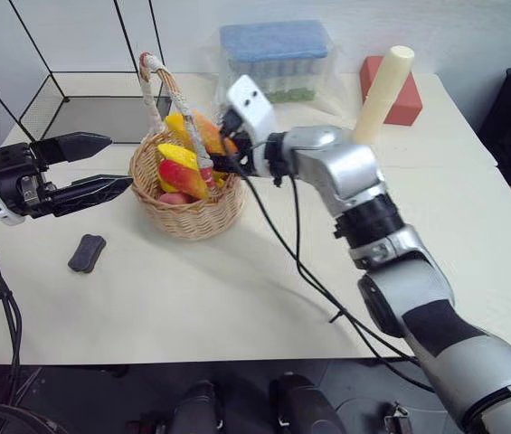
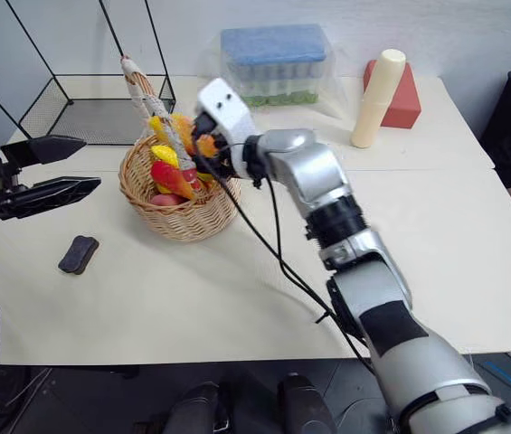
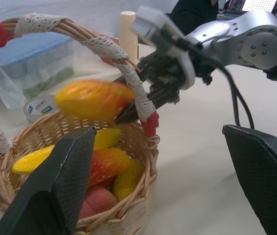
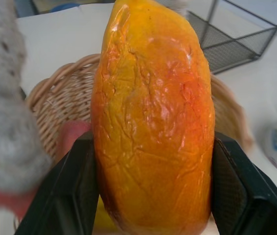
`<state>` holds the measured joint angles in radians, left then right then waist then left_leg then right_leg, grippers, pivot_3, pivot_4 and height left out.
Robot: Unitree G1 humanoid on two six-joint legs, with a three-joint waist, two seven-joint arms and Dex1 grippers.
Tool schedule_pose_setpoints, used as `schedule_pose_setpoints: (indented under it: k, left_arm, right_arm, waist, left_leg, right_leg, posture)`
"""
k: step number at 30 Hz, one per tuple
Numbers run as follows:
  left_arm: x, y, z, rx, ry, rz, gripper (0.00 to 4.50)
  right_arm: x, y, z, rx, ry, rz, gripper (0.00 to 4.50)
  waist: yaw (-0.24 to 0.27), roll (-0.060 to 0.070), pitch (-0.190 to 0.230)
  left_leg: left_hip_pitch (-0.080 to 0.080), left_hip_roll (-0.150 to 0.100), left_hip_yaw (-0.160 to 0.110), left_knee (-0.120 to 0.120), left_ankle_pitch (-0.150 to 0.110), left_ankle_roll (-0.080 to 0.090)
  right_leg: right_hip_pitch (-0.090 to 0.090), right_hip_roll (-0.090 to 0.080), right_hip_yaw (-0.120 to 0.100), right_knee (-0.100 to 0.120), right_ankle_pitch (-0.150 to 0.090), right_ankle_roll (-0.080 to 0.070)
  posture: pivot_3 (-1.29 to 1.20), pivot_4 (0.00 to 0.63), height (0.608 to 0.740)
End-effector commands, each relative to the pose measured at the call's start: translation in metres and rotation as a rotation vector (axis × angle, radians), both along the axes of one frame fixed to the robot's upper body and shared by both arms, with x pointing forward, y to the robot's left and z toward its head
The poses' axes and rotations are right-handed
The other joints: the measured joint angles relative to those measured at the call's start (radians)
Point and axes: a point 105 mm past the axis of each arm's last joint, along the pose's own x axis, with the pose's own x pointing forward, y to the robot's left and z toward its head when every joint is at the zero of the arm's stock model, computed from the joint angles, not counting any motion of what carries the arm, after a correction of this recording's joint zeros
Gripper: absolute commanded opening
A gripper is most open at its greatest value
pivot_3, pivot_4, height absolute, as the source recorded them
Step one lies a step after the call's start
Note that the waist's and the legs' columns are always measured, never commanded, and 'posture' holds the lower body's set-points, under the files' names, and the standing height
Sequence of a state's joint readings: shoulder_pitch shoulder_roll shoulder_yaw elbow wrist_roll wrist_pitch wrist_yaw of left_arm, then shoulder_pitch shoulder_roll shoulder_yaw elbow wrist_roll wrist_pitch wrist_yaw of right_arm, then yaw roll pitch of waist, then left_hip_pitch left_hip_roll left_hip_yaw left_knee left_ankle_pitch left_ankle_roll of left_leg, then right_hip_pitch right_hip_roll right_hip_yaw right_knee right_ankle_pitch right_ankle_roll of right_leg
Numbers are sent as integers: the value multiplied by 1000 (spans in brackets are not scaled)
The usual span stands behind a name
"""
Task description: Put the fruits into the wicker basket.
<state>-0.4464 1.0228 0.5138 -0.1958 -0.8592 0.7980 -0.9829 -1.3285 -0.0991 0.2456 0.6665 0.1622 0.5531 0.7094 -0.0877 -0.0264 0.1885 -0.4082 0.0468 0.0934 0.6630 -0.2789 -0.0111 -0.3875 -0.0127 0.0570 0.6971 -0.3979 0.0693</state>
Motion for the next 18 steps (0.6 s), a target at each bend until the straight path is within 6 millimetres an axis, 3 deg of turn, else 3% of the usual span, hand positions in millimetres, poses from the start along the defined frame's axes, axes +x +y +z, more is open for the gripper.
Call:
schedule_pose_setpoints:
  k: [1,4,5,12,15,18]
  left_arm:
    - [-10,-6,10,0,-64,-8,4316]
    - [-12,-8,9,-8,-67,-9,4316]
    - [-12,-8,9,-9,-66,-10,4316]
    - [-7,-10,9,-17,-60,-31,4316]
    - [-4,-11,10,-15,-60,-43,4316]
    - [0,-10,11,-6,-61,-50,4316]
  right_arm:
    - [8,7,16,19,-64,3,3351]
    - [8,4,29,57,-90,20,4366]
    - [7,2,34,71,-97,29,4443]
    - [-10,-43,61,171,-108,47,4443]
    - [-24,-57,53,184,-91,51,4443]
    - [-49,-56,34,200,-22,108,4443]
  waist:
    - [-4,0,0]
    - [-8,0,0]
    - [-11,0,0]
    - [-19,0,0]
    - [-19,-1,0]
    - [-23,-1,0]
  left_leg:
    - [0,0,0,0,0,0]
    - [-1,0,1,0,0,0]
    - [-1,0,1,0,0,0]
    - [-3,0,0,-1,0,0]
    - [-3,0,0,-1,0,0]
    - [-3,1,0,-1,0,0]
  right_leg:
    - [0,0,0,0,0,0]
    - [-1,0,0,1,0,0]
    - [-2,0,0,1,0,0]
    - [-3,0,-1,2,0,0]
    - [-2,0,-1,2,0,0]
    - [-3,1,-1,2,0,0]
  posture:
    - [0,150,740]
    - [0,150,740]
    - [0,150,740]
    - [0,150,740]
    - [0,150,740]
    - [0,150,740]
